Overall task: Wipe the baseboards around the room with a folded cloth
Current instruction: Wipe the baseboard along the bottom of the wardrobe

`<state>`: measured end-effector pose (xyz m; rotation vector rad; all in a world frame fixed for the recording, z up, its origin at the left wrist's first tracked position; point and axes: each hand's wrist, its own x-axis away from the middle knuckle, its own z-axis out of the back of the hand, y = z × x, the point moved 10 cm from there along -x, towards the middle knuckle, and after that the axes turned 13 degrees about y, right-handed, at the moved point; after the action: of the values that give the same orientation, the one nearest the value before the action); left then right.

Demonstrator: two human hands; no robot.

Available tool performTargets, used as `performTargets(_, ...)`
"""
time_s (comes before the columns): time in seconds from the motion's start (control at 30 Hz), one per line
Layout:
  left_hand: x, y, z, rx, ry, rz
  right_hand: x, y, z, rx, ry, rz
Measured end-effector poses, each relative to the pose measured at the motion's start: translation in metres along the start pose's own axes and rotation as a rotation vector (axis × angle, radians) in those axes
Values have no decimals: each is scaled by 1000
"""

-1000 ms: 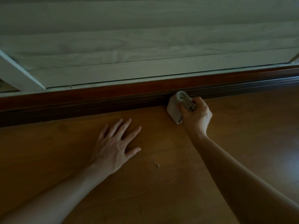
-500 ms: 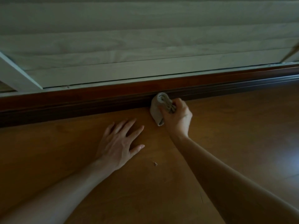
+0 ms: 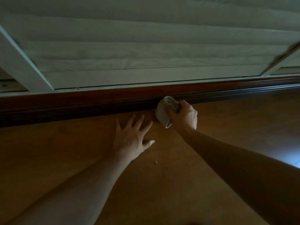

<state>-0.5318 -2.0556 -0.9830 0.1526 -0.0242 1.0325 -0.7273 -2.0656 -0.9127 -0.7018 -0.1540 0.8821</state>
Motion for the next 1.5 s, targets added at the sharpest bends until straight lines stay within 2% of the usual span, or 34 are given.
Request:
performTargets(0.27,0,5,2,-20,-8,40,-27,11,17,-19,-43,42)
performTargets(0.5,-17,18,14,-5,-93,62,-50,57,27,-5,67,-21)
performTargets(0.7,-25,37,1,-54,-55,91,-56,58,16,-132,1,143)
performTargets(0.83,-28,46,3,-66,-49,186,-69,78,28,-154,50,110)
performTargets(1.03,-33,74,11,-99,-48,268,-58,49,10,-265,-93,217)
performTargets(1.23,-40,100,10,-106,-115,306,-96,100,37,-264,-35,114)
performTargets(1.43,-49,128,14,-223,-231,127,-136,169,71,-272,16,-76)
performTargets(1.5,-50,124,18,-225,-236,158,-145,184,81,-256,49,-126)
